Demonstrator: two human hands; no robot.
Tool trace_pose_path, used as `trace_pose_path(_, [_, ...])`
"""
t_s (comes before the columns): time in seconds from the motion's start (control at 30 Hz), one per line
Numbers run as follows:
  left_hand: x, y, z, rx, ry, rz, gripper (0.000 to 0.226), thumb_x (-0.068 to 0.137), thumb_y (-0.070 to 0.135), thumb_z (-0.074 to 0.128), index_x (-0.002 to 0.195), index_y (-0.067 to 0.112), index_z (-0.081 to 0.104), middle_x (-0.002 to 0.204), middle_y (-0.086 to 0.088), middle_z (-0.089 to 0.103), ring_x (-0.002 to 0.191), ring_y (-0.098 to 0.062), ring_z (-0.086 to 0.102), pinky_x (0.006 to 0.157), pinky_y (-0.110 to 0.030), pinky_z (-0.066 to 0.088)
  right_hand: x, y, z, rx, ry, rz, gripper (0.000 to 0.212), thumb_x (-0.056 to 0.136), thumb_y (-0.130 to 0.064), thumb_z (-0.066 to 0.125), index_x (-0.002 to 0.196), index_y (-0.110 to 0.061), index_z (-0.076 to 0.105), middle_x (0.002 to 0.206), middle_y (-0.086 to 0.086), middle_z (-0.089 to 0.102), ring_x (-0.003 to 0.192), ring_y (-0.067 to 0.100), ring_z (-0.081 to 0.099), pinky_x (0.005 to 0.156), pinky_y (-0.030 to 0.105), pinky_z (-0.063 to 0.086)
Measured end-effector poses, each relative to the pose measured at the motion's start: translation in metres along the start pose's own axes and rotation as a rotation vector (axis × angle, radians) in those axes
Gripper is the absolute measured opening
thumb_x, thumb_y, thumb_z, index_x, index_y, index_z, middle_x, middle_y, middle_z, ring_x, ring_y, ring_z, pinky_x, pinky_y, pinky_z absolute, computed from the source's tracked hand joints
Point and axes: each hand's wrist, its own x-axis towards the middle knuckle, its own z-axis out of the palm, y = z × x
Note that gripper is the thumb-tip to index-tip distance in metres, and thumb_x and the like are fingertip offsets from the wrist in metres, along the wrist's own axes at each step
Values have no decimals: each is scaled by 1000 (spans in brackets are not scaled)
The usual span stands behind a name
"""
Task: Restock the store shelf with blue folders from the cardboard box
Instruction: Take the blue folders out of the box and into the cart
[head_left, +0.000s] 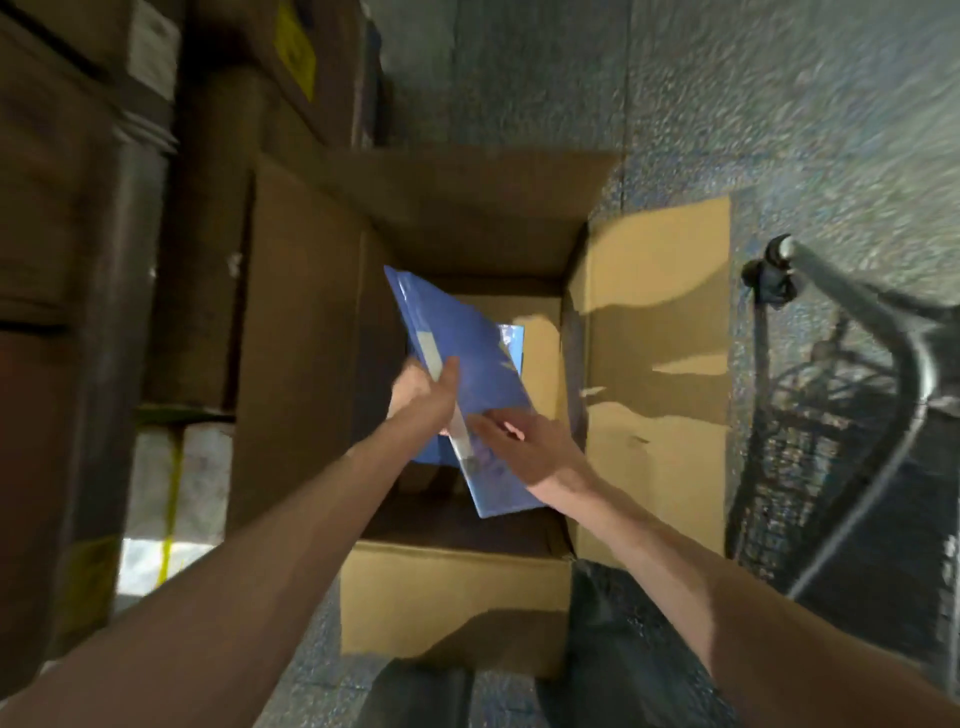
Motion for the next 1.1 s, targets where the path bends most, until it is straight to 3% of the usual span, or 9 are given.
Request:
trace_pose_path(0.13, [-80, 53, -48, -127, 52, -113, 56, 96, 51, 57, 128, 5, 54, 126, -14, 63, 112, -37, 64, 95, -44, 54, -86, -62, -48, -151, -41, -104, 53, 91, -62, 57, 120, -19, 65, 110, 0, 68, 101, 18, 64, 81, 28, 46])
trace_pose_path(0.27, [-161, 99, -92, -320, 67, -141, 53, 95, 44, 62, 127, 2, 58, 121, -15, 68, 109, -35, 66, 89, -39, 55, -161, -112, -91, -300, -27, -208, 67, 82, -66, 67, 133, -23, 59, 116, -2, 67, 95, 18, 64, 80, 32, 52])
trace_pose_path(0.47, [-253, 136, -141, -583, -46, -137, 35, 98, 33, 66, 107, 0, 57, 97, -20, 67, 74, -32, 68, 53, -38, 59, -249, -167, -134, -655, 61, -385, 51, 82, -48, 77, 120, -15, 66, 114, 13, 69, 103, 34, 63, 71, 31, 37])
trace_pose_path(0.6, [-303, 151, -167, -645, -60, -82, 30, 100, 26, 63, 85, 2, 53, 66, -17, 66, 59, -30, 66, 77, -54, 61, -300, -193, -130, -930, 155, -406, 23, 94, -21, 63, 113, -10, 61, 111, 18, 66, 103, 38, 65, 72, 39, 48])
trace_pose_path(0.67, [-329, 156, -182, -618, -100, -35, 32, 102, 26, 57, 81, 3, 54, 48, -11, 64, 44, -25, 64, 62, -43, 63, -326, -202, -126, -1043, 206, -418, 21, 95, -6, 54, 117, -5, 56, 111, 19, 65, 103, 39, 65, 69, 39, 43])
trace_pose_path(0.77, [-370, 153, -207, -545, -244, 45, 35, 105, 33, 49, 95, 1, 60, 57, -13, 69, 42, -26, 67, 38, -29, 53, -364, -207, -123, -1134, 288, -422, 28, 92, 5, 51, 118, -3, 50, 113, 19, 65, 106, 39, 65, 69, 38, 39])
trace_pose_path(0.87, [-403, 134, -239, -373, -315, 231, 45, 103, 43, 53, 95, 0, 64, 69, -15, 72, 61, -36, 73, 62, -47, 63, -402, -204, -120, -1183, 392, -440, 22, 94, -2, 50, 115, -5, 51, 111, 21, 66, 104, 40, 64, 73, 41, 43])
trace_pose_path(1.03, [-441, 100, -289, 244, 269, 966, 43, 86, 64, 63, 89, 21, 67, 84, 6, 74, 78, -18, 69, 78, -36, 57, -467, -191, -122, -1155, 458, -358, 18, 100, -15, 48, 116, -9, 52, 109, 18, 65, 101, 37, 64, 68, 36, 42])
trace_pose_path(1.1, [-453, 98, -298, 346, 326, 1234, 52, 78, 69, 69, 104, 24, 66, 103, 4, 71, 94, -19, 66, 86, -38, 53, -500, -182, -124, -1118, 454, -380, 17, 101, -20, 48, 113, -10, 54, 104, 15, 65, 96, 35, 63, 74, 40, 50])
